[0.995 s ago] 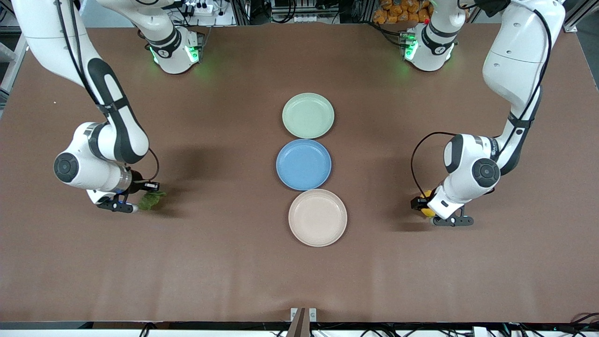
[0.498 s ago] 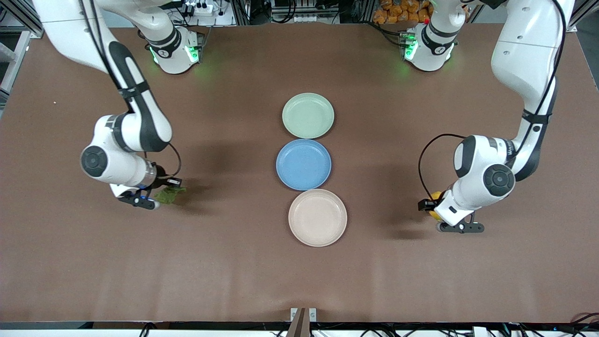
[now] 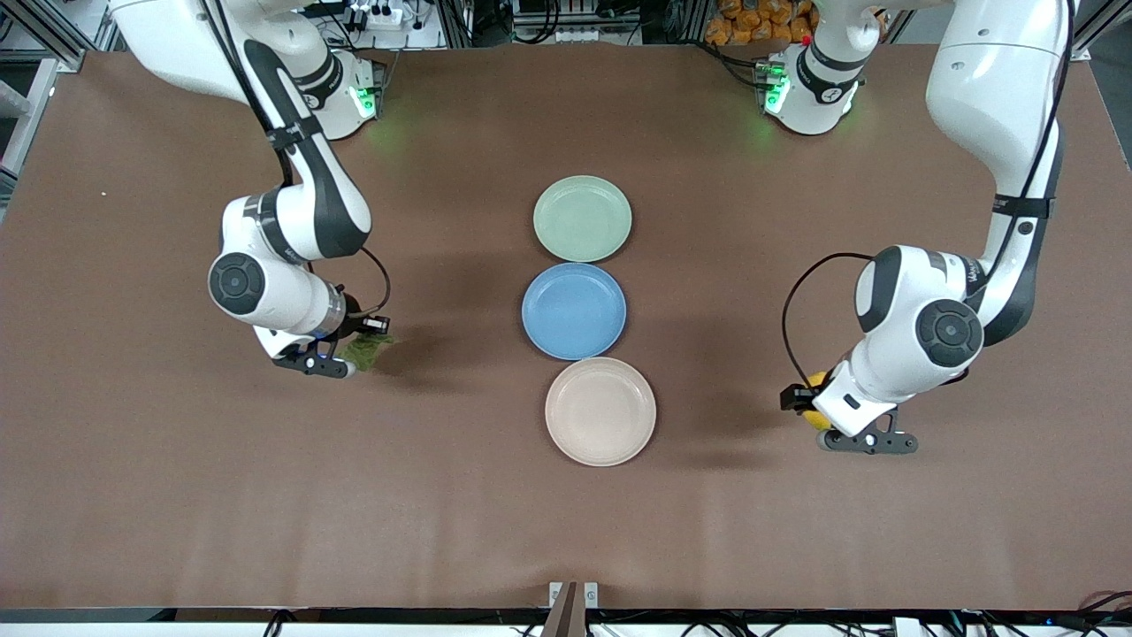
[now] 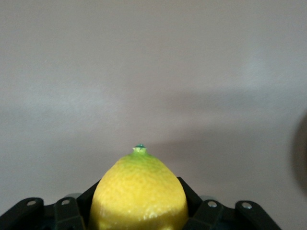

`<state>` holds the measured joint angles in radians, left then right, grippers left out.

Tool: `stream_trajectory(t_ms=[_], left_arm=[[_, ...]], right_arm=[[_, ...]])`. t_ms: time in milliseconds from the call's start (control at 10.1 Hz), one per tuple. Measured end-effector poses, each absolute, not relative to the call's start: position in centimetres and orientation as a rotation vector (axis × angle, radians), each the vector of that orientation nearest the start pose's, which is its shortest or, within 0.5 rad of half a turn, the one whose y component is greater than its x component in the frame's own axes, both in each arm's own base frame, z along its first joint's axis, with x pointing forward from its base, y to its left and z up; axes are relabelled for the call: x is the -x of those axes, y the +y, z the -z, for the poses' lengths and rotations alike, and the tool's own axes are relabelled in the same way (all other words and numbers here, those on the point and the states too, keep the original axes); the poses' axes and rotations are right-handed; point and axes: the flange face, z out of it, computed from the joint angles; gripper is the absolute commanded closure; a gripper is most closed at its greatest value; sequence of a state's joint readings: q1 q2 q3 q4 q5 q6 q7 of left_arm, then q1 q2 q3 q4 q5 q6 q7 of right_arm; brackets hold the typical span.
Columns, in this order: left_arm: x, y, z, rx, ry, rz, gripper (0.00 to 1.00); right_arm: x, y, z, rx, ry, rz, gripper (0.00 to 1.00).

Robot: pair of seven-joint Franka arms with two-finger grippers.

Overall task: Place lemon and lettuce in plates
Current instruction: 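Carry the lettuce toward the green plate while the left gripper carries the lemon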

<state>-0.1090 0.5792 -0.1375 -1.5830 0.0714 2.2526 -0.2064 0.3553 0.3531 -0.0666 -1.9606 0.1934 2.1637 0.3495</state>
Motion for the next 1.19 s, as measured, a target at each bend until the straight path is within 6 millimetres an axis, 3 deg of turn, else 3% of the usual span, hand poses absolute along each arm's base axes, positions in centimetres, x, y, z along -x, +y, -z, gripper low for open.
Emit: stream_trajectory(t_ms=[299,597,896,1194], left_arm=[[-68.9,-19.0,-33.4,3.242,0.015,0.191,0.64],[-67.5,-25.5,-34.0,3.273,-0.062,0.192,0.64],[-67.1,-29.6,-35.3,3.318,-0.167,0.212,0.64],[-67.4,-33.3,-34.6,3.379,-0.382,0.284,0.64]], right_arm=[[-56.2,20.0,-30.8,3.041,0.227,-0.291,0.93],[-54.8,24.2,-31.5,3.047,0.273,-0.307,0.93],[-53.7,27.0,-31.7,3.038,0.349,-0.320,0.93],[-51.3,32.5,-32.4,3.022,0.475,-0.331,0.93]])
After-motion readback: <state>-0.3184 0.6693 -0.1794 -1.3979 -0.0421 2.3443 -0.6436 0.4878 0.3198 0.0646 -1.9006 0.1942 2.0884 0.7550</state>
